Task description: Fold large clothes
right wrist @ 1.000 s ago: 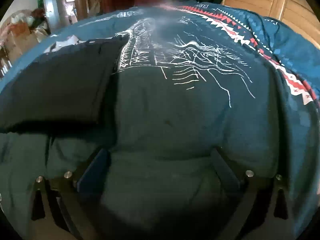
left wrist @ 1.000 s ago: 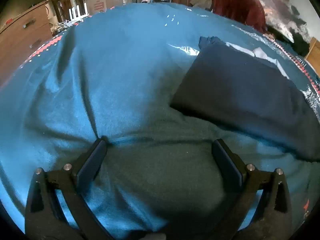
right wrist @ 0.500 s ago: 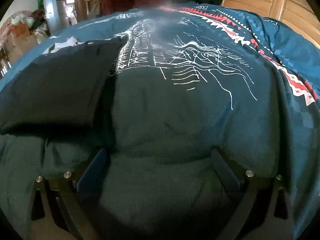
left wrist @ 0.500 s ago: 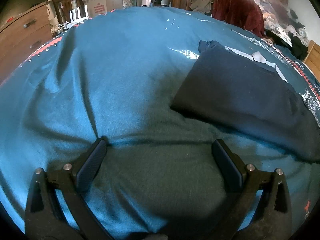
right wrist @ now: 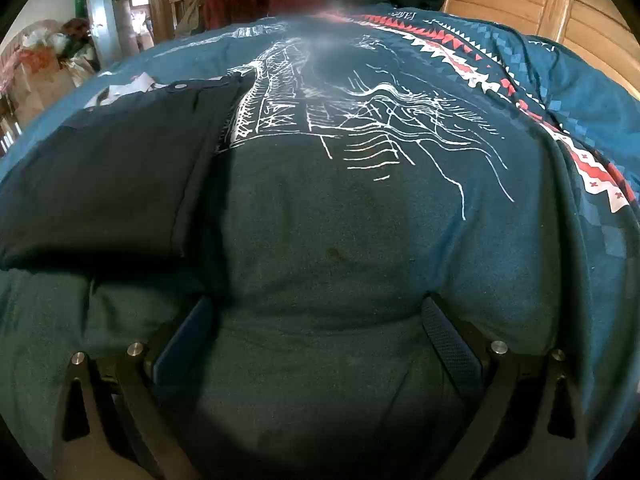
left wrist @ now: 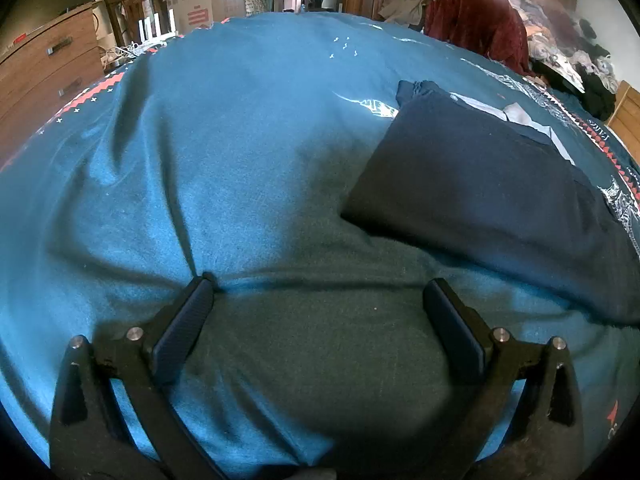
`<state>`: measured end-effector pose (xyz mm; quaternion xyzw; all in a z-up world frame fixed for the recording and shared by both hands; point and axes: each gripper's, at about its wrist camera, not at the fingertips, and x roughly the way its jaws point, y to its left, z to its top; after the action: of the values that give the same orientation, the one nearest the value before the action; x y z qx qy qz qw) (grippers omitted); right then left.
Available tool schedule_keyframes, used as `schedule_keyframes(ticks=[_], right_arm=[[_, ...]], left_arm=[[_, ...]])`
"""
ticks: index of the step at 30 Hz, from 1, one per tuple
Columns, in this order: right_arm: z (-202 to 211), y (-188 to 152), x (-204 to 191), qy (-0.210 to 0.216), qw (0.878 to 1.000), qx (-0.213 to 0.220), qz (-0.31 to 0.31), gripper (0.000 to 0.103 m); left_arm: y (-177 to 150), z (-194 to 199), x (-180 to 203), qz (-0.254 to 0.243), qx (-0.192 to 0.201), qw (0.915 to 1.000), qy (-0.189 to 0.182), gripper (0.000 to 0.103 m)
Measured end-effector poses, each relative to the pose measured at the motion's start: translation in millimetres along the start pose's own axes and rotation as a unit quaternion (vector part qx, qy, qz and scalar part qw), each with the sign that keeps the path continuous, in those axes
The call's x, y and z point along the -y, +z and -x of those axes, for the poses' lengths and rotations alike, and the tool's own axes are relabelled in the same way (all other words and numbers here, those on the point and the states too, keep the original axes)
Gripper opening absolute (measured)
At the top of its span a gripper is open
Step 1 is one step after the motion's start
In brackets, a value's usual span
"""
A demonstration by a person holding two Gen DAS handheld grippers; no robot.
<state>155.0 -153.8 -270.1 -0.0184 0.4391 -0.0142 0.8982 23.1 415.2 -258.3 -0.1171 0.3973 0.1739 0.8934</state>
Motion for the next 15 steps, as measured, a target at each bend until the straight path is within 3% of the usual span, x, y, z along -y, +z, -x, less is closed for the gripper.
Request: schedule_keyframes(ticks=[15], right_arm=[[0.4,-0.6,-0.8,0.003,1.000,0.001,-0.002,0.103]], left_arm=[[-0.1,0.5,-0.2,0.000,0.000,1.0000,-0.001,0.103]])
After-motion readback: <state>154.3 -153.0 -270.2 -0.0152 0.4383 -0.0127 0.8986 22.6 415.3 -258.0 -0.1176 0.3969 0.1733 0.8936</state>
